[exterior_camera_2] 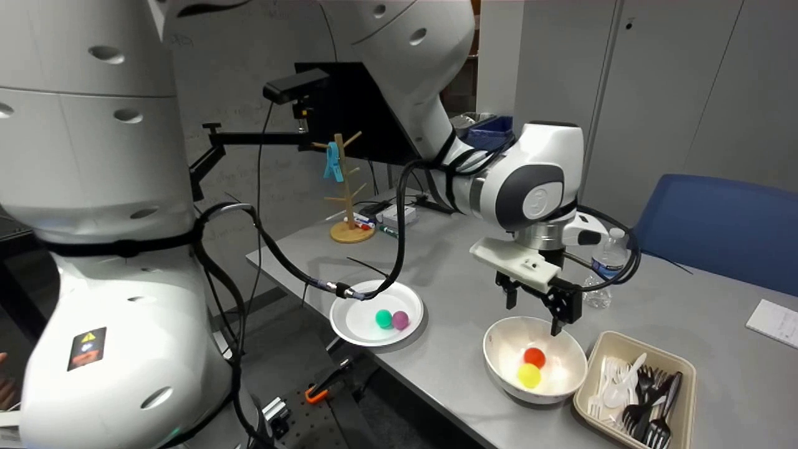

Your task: Transfer the balls from the bowl to the plate

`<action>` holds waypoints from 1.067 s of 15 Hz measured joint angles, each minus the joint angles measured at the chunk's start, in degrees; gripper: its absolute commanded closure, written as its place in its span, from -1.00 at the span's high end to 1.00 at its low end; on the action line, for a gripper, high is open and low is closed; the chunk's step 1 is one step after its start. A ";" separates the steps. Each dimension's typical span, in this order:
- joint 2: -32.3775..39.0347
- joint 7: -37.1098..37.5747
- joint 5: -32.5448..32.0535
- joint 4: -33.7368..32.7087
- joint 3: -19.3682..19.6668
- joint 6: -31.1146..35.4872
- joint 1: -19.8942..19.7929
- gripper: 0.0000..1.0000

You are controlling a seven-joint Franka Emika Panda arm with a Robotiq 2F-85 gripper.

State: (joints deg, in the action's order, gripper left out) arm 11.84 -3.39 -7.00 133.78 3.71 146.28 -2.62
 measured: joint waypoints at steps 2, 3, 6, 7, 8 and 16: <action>2.20 0.17 0.87 -0.88 0.48 1.17 -0.92 1.00; 3.24 0.18 1.59 -1.31 0.56 1.68 -1.39 1.00; 6.18 0.18 4.51 -2.41 0.57 3.82 -2.49 1.00; 7.06 0.16 5.51 -2.76 0.56 4.46 -2.70 1.00; 7.95 0.14 6.43 -3.07 0.55 5.17 -2.91 1.00; 13.20 0.18 9.34 -4.07 0.51 8.11 -3.70 1.00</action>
State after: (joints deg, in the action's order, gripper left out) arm 25.04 -3.21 2.34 129.70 4.22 154.39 -6.32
